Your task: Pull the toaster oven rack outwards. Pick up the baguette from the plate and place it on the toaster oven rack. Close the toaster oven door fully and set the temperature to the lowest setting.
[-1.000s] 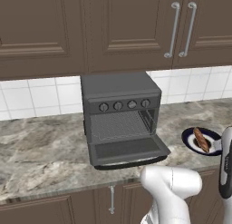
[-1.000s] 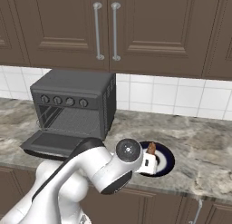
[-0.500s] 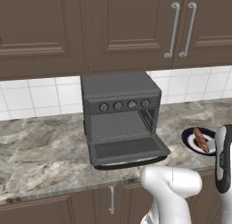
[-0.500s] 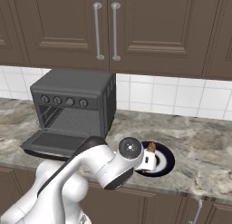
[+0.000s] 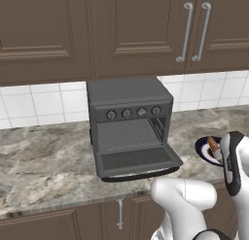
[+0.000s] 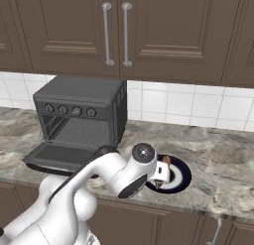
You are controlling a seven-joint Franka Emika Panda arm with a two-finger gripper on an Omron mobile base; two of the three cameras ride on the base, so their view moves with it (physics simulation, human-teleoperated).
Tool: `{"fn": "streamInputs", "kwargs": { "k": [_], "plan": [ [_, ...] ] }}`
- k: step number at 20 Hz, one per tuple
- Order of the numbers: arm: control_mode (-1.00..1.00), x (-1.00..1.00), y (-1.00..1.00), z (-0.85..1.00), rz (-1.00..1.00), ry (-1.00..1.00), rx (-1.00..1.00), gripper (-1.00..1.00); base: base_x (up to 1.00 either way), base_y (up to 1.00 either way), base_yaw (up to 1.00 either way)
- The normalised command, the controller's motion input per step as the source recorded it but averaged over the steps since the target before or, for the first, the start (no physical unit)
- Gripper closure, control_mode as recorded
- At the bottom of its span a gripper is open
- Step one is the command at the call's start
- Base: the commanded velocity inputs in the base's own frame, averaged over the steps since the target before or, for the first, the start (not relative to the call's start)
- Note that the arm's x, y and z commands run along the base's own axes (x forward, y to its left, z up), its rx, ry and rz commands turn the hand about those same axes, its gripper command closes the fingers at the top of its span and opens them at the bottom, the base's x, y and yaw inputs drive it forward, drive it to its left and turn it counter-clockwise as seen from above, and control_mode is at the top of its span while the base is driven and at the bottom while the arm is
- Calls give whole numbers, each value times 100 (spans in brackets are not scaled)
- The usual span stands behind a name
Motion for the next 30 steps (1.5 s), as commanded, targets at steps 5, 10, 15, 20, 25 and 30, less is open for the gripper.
{"fn": "streamInputs", "kwargs": {
  "k": [5,10,15,20,25,30],
  "plan": [
    [-100,32,0,-22,0,6,0,-100,0,0,0],
    [-100,33,-7,-22,0,3,0,-100,0,0,0],
    [-100,34,-32,-25,0,3,0,-100,0,0,0],
    [-100,29,-40,-21,0,2,0,-100,0,0,0],
    [-100,14,-14,-26,0,0,0,-100,0,0,0],
    [-100,12,-1,-35,0,0,0,-100,0,0,0]
  ]
}}
